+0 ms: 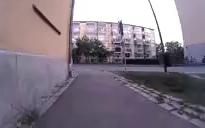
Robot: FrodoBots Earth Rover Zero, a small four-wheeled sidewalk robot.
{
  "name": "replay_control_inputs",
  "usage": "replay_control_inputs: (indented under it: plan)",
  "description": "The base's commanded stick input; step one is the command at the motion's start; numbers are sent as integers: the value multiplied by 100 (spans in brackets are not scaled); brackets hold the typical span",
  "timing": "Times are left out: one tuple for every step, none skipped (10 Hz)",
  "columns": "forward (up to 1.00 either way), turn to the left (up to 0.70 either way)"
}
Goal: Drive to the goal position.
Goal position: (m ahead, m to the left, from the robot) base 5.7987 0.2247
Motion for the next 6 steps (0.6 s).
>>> replay_control_inputs:
  plan:
    - [50,-1]
    - [50,-1]
    - [50,-1]
    - [50,-1]
    - [50,-1]
    - [50,-1]
